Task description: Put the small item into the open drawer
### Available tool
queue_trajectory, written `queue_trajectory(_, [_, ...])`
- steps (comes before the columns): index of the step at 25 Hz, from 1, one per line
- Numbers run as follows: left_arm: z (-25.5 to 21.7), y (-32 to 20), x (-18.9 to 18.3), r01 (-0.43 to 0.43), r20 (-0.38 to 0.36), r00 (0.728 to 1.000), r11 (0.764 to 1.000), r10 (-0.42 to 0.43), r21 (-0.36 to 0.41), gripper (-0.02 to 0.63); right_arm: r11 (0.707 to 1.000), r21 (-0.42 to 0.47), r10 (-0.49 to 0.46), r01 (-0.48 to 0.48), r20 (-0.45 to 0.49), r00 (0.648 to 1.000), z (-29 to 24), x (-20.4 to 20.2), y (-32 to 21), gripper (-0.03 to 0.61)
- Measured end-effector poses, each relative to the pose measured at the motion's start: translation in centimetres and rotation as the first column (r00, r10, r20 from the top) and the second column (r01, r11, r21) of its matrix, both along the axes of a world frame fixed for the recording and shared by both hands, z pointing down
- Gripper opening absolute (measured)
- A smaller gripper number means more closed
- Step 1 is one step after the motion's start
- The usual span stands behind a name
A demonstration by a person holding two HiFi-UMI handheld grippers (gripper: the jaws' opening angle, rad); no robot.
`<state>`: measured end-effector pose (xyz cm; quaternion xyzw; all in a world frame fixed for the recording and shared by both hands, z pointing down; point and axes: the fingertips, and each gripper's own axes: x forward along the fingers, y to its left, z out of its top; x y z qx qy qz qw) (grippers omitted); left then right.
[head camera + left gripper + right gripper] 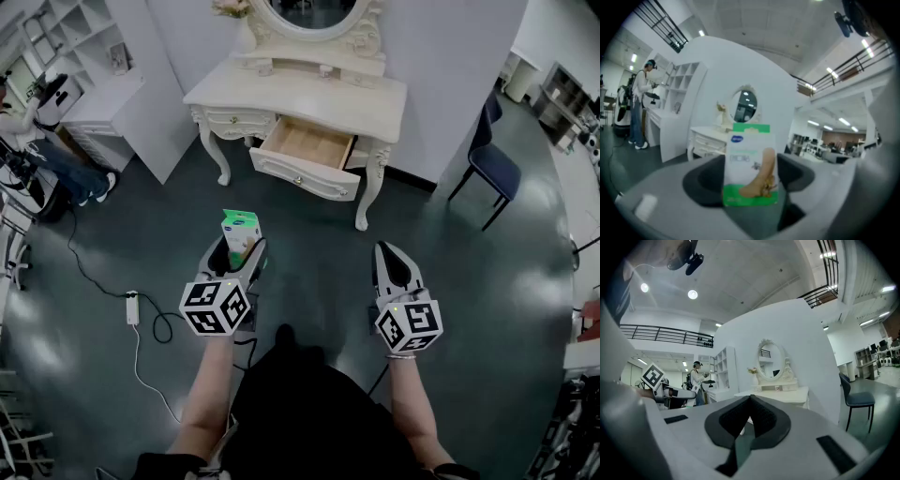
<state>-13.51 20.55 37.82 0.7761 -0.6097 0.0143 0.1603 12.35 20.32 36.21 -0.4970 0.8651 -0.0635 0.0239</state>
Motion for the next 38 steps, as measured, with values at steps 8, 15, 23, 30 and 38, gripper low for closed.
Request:
queue_trajectory(8, [0.5,0.6,0.6,-0.013,-0.005,1.0,1.0,0.013,-0.013,0.347,0.998,-0.004,-0.062,0.062,0.018,0.998,-0.1,-0.9,0.8,-0.003])
queue_trajectory(15, [-0.1,-0.6,0.5,-0.014,-0.008,1.0,1.0,0.014,0.005,0.347,0.998,0.019,-0.054,0.054,0.014,0.998,-0.9,-0.9,0.0,-0.003])
queue_trajectory(23, [0.4,-3.9,-0.4,0.023,0.009,1.0,1.0,-0.022,-0.013,0.347,0.999,0.019,-0.042,0.042,0.006,0.999,-0.6,-1.3,-2.6,-0.003])
queue_trajectory(30, [0.9,-9.0,-1.2,0.012,-0.002,1.0,1.0,-0.012,-0.015,0.347,0.999,0.014,-0.038,0.038,-0.006,0.999,-0.3,-2.1,-7.1,-0.003])
queue_trajectory(38, [1.0,-17.0,-2.2,-0.012,-0.007,1.0,1.0,0.012,-0.012,0.347,0.999,0.001,-0.035,0.035,-0.014,0.999,0.2,-3.6,-14.5,-0.003])
